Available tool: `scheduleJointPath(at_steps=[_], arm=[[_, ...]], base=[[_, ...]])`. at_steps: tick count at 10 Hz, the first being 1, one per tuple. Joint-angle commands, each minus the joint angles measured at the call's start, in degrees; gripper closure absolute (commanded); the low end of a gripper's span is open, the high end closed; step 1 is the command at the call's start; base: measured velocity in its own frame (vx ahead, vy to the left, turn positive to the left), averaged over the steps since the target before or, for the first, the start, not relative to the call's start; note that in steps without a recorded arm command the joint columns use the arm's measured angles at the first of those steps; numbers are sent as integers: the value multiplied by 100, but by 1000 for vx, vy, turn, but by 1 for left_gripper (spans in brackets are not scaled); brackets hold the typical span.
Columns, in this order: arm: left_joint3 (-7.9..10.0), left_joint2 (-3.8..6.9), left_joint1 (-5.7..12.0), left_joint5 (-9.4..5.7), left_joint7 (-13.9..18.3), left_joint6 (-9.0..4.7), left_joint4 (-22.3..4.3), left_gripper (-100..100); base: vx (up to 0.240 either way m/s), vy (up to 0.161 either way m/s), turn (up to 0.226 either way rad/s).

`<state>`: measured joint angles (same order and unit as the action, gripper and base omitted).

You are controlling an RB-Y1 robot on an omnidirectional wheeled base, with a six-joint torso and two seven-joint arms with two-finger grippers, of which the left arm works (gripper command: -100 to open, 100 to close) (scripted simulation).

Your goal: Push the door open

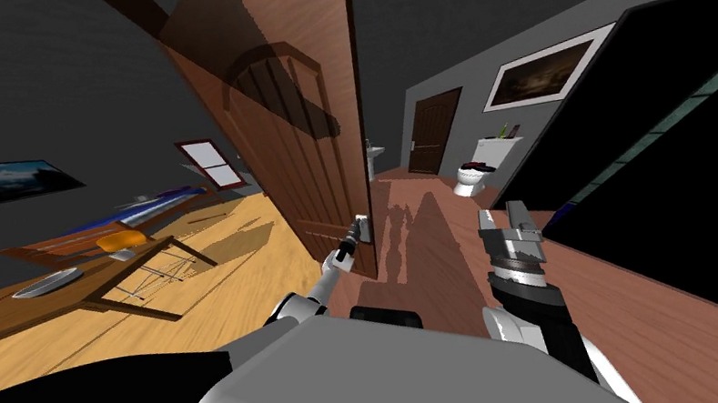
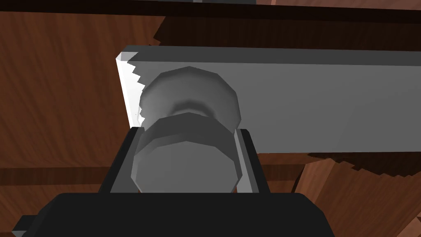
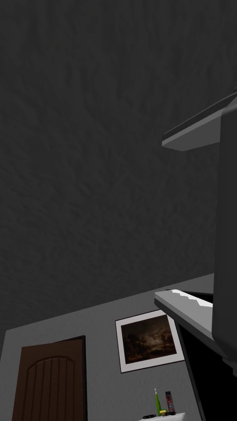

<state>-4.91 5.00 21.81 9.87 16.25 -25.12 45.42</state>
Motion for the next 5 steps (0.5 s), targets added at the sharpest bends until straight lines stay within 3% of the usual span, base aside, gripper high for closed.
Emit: scheduleJointPath(at_steps=[1,5], arm=[[177,68,49,-46,-63,39,-3,100],[445,101,45,-123,-185,48,-33,100]], base=[[149,-148,96],[136,-162,71]])
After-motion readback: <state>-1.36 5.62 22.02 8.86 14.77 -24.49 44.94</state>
